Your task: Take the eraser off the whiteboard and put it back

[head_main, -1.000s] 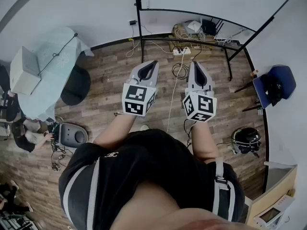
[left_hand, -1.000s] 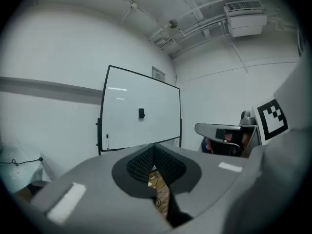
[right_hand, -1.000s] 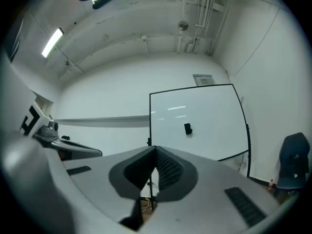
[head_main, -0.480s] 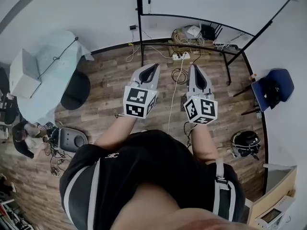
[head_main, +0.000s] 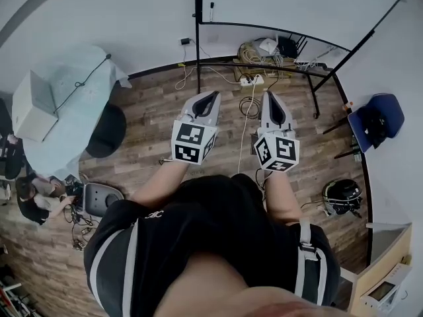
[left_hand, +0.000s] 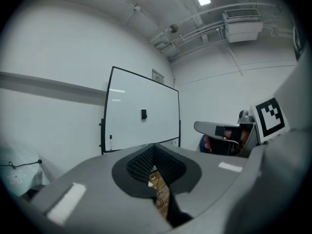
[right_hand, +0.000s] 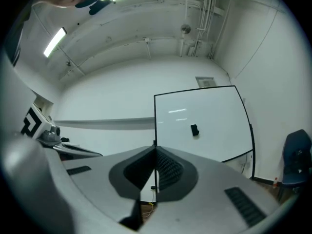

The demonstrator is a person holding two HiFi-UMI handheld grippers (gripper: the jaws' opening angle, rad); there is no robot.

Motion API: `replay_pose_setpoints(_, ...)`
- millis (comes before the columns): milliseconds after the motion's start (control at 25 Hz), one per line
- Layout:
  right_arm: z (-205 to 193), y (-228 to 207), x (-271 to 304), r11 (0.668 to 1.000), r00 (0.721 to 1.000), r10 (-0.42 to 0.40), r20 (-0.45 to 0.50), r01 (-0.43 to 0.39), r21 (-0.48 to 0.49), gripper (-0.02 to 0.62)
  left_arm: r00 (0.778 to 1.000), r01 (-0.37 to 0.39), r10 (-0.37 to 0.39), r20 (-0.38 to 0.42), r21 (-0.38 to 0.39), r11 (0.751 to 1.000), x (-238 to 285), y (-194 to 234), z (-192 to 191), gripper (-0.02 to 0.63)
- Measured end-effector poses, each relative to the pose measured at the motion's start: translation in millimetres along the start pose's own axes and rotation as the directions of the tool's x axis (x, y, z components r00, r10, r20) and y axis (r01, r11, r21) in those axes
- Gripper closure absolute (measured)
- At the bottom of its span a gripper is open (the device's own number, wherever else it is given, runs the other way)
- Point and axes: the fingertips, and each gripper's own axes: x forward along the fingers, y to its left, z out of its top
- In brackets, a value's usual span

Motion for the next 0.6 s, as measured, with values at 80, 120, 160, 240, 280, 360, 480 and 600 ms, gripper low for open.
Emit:
replay_pose_setpoints(80,0,4,3,1.000,1.000,-0.006,-0.005,0.006,-0.006,0.589,1.000,-0.009,0.009,0.004,-0.010,1.000,-5,10,-1,0.597)
replay_pose_setpoints(120,1,5,4,1.000,1.000,-0.008,-0.002,0.008,-0.010,0.589,1.000,-0.013,0.013,0.008,-0.013,1.000,-6,14,-1,0.597)
replay_pose_setpoints(160,2,5,4,1.000,1.000,-0.011,0.004,0.011,-0.016,0.589,1.000,-0.016,0.016,0.013,-0.013,1.000,-7,17,0,0.597)
replay_pose_setpoints(240,4,4,6,1.000,1.000,-0.017,0.016,0.017,-0.025,0.589,1.000,-0.018,0.018,0.024,-0.011,1.000,-6,21,1,0.597)
replay_pose_setpoints(280,4,3,8,0.999,1.000,-0.018,0.020,0.019,-0.026,0.589,0.999,-0.016,0.017,0.029,-0.011,1.000,-5,23,1,0.597)
replay_pose_setpoints(360,2,-1,12,0.999,1.000,-0.020,0.024,0.021,-0.029,0.589,0.999,-0.013,0.013,0.037,-0.005,1.000,0,24,3,0.597)
replay_pose_setpoints(480,-1,-14,17,0.999,0.999,-0.033,0.031,0.034,-0.024,0.589,0.999,-0.016,0.016,0.043,0.000,1.000,9,25,2,0.597)
replay_pose_setpoints(600,-3,-30,30,0.999,0.998,-0.035,0.044,0.035,-0.014,0.589,0.999,-0.020,0.019,0.042,0.009,1.000,26,26,2,0.597)
